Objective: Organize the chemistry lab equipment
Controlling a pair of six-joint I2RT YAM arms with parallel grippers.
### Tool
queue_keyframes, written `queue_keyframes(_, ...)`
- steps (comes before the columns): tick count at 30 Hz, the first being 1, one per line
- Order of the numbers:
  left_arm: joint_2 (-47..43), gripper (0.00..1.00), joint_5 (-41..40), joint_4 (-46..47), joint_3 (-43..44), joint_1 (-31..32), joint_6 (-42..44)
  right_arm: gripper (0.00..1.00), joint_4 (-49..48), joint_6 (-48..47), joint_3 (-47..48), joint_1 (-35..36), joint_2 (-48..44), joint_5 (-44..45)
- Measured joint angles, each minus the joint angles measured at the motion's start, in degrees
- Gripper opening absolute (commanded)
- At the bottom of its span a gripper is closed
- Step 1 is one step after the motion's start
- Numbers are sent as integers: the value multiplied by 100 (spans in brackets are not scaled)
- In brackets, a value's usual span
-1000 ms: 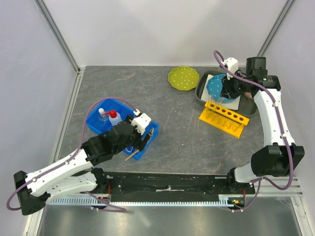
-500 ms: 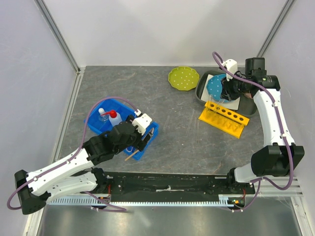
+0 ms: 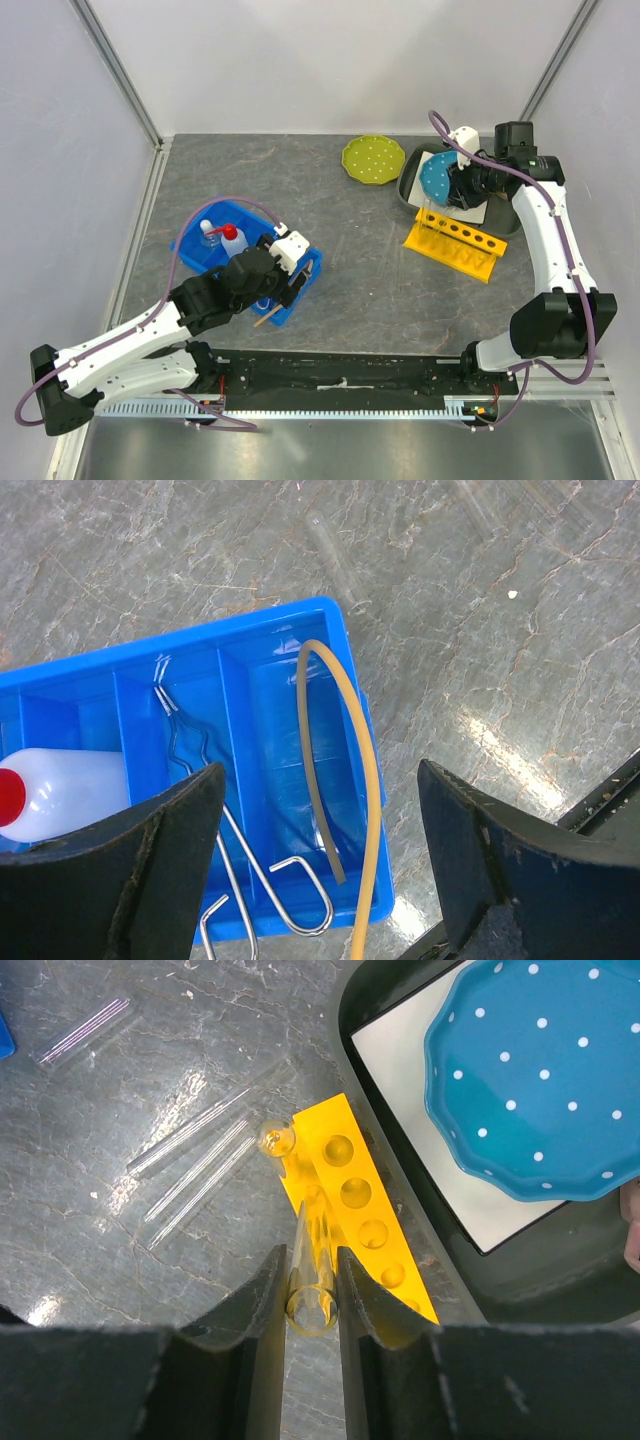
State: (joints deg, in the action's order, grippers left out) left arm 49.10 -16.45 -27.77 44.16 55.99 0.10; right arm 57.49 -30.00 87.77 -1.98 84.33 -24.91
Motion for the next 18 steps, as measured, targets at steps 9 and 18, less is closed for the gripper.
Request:
queue_keyframes(9,4,84,2,0,0,0,0,17,33,11,28,0,2,-4)
queue_keyframes(18,4,84,2,0,0,0,2,17,166,57,442,33,-61,-90)
